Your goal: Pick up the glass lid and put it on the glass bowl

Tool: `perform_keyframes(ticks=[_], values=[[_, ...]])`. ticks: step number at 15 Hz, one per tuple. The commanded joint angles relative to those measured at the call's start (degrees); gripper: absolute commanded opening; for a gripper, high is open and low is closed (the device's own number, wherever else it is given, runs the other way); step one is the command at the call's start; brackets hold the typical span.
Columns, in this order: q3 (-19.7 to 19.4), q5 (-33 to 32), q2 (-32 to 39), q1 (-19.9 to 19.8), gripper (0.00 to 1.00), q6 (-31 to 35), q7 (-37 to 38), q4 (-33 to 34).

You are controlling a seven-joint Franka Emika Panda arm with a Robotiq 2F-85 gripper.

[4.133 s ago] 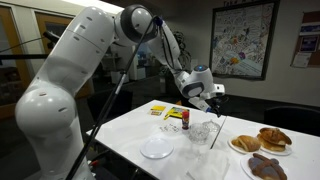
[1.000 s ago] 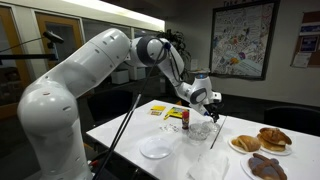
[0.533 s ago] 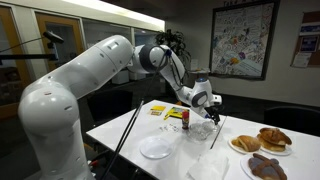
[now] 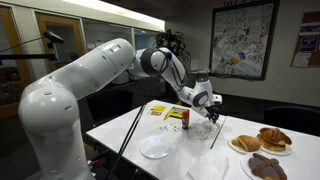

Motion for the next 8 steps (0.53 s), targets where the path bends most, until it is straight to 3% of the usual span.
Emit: perform_keyframes(ticks=[1,3,8], values=[[-1.1,-1.5,1.1,0.9,0.11,-1.8,1.9,2.2],[-1.2,-1.6,1.0,1.2,0.00,-1.8,2.0,2.5],[-1.3,-1.7,1.1,1.9,0.00,-2.1,2.0,2.4]])
